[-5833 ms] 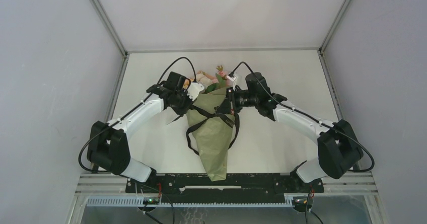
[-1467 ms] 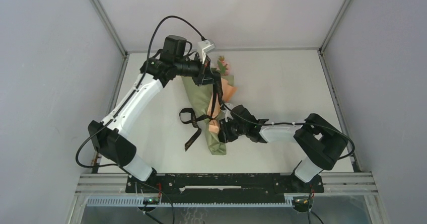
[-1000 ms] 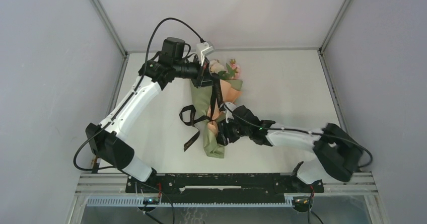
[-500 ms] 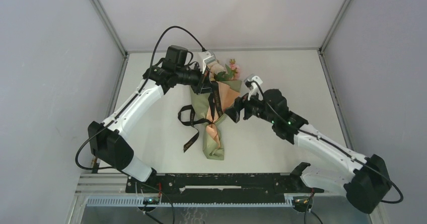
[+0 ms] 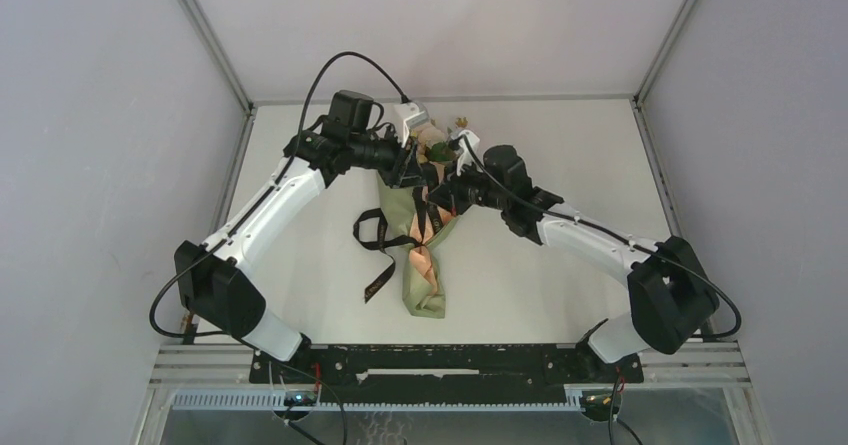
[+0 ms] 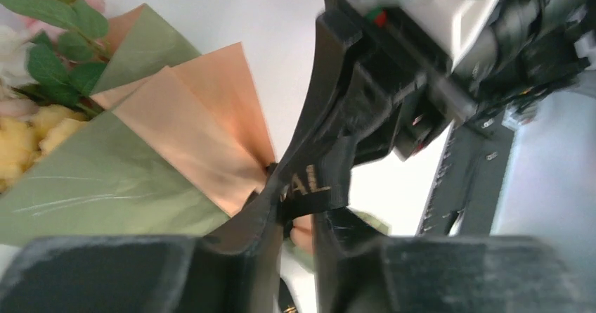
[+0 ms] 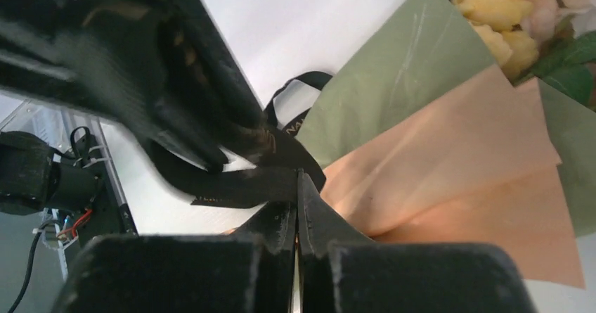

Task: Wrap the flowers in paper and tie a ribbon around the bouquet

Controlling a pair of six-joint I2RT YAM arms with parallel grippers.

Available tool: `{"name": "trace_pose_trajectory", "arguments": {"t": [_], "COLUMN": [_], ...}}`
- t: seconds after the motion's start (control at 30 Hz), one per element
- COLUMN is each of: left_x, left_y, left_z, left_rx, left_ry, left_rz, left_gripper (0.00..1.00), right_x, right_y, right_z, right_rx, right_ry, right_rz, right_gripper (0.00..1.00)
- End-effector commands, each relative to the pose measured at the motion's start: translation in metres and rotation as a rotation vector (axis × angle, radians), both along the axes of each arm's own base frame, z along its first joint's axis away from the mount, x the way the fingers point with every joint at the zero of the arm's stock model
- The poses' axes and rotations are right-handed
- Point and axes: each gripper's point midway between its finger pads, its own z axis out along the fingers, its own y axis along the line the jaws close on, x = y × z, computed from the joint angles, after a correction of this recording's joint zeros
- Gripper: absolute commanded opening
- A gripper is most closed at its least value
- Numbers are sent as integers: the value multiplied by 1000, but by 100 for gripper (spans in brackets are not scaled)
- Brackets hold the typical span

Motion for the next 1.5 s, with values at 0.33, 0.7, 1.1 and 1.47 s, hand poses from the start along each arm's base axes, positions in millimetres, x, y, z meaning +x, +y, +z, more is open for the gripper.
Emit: {"name": "trace_pose_trajectory", "arguments": {"t": [0.33,0.7,1.1,1.47], "left_x": [-24,-28,-40,-37], "left_y": [105,86,102,119], "left_z": [-134,-206,-222,-222], "left_rx": [499,471,546,564], "left_ry": [44,370,388,392], "left_rz": [183,358,374,398], "left_gripper": [72,61,34,0], "right_x": [16,10,12,13], "right_y": [-30,-36,-38,-51], "right_z": [31,35,39,44], "right_rx": [44,51,71,65], "right_ry": [3,2,-3,-4], "right_rz": [-136,-150,-140,-165], "right_gripper": [0,0,0,0]}}
